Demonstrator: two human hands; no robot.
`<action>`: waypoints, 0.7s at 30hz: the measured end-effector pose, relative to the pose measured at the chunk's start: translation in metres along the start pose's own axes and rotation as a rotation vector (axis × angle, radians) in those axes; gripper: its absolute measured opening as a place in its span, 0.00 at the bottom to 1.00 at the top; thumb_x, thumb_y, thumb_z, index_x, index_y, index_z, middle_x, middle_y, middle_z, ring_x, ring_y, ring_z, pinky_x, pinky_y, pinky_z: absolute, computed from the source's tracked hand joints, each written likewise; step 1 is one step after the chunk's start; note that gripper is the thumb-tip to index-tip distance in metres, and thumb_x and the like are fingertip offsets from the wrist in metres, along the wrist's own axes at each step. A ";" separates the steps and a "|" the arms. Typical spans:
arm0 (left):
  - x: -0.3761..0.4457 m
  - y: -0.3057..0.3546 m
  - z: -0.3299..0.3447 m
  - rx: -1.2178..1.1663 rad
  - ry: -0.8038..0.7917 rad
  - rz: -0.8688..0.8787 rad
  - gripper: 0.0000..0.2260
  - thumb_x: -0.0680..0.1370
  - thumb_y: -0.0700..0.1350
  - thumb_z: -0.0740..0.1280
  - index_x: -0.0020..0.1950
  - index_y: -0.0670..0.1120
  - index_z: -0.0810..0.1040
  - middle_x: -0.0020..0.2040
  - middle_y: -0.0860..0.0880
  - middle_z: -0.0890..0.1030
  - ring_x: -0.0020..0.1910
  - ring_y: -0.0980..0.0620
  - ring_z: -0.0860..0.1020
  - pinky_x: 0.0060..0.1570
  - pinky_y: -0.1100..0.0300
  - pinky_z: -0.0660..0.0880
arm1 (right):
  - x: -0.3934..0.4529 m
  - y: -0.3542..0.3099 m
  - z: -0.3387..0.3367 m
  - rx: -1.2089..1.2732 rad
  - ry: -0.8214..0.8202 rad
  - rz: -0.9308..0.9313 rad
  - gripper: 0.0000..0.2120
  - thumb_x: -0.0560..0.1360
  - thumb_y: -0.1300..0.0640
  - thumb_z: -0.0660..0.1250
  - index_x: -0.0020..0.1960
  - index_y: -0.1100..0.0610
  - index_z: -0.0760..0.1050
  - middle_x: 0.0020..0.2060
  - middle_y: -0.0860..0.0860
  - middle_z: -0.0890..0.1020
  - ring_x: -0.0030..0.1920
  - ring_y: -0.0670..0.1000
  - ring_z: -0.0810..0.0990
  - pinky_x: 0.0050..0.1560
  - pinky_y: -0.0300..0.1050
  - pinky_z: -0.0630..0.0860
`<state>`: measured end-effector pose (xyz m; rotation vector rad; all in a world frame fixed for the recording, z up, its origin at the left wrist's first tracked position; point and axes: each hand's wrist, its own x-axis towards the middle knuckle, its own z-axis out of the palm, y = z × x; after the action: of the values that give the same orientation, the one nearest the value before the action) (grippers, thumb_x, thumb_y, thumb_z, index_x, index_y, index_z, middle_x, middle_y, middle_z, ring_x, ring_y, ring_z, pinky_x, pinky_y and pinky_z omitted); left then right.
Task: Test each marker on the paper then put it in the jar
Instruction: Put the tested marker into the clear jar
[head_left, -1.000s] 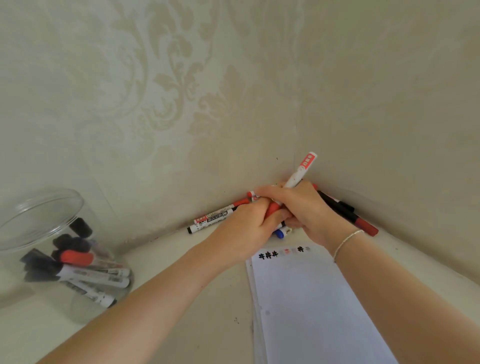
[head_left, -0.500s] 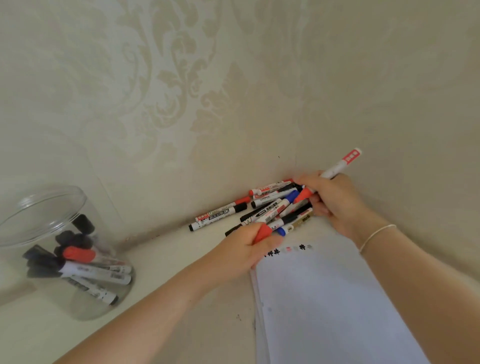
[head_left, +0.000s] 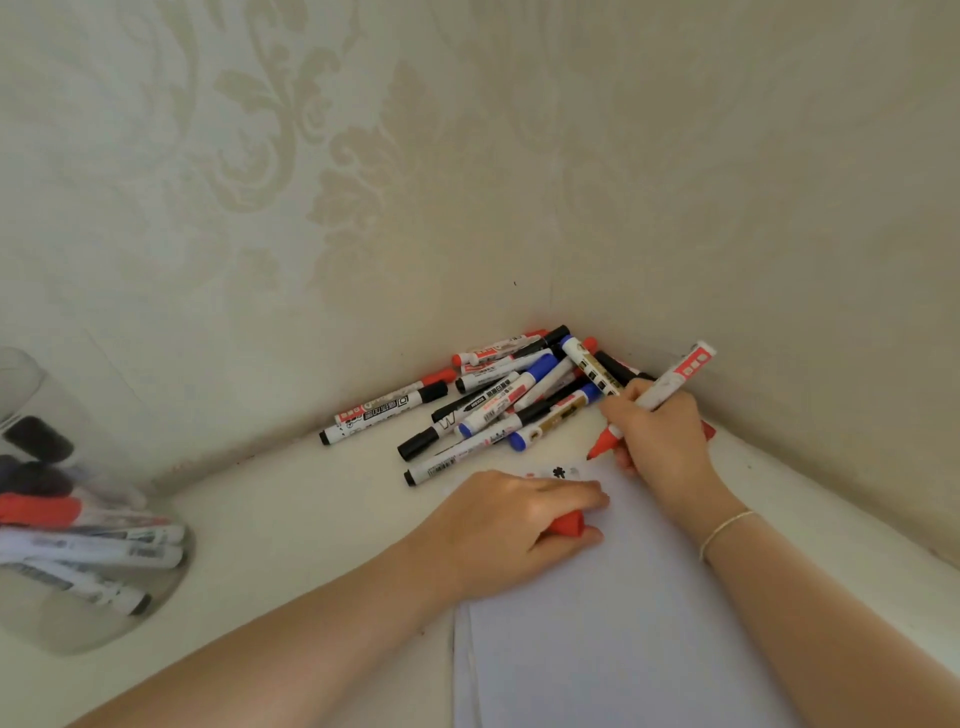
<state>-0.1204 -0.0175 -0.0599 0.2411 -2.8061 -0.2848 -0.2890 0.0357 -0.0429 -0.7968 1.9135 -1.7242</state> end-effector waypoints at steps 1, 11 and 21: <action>-0.001 0.000 0.000 0.006 0.012 0.005 0.16 0.80 0.58 0.56 0.63 0.54 0.75 0.63 0.59 0.78 0.55 0.55 0.79 0.44 0.54 0.79 | -0.001 0.000 0.001 -0.037 0.027 -0.018 0.09 0.71 0.68 0.63 0.33 0.62 0.68 0.27 0.60 0.72 0.17 0.46 0.67 0.19 0.34 0.63; -0.002 0.002 0.000 0.014 -0.005 -0.026 0.17 0.79 0.59 0.57 0.65 0.59 0.75 0.69 0.64 0.70 0.63 0.63 0.73 0.51 0.60 0.78 | -0.005 0.001 0.007 -0.185 0.046 -0.063 0.16 0.70 0.66 0.67 0.27 0.58 0.65 0.20 0.50 0.72 0.18 0.45 0.72 0.20 0.35 0.67; -0.002 0.002 0.000 0.017 0.013 -0.023 0.17 0.79 0.58 0.58 0.64 0.57 0.77 0.67 0.63 0.72 0.62 0.66 0.73 0.47 0.65 0.76 | -0.004 0.003 0.005 -0.179 0.024 -0.062 0.16 0.70 0.67 0.66 0.28 0.58 0.65 0.22 0.52 0.72 0.19 0.47 0.71 0.21 0.36 0.67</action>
<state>-0.1191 -0.0153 -0.0597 0.2785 -2.7952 -0.2638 -0.2827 0.0352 -0.0467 -0.9120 2.1023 -1.6211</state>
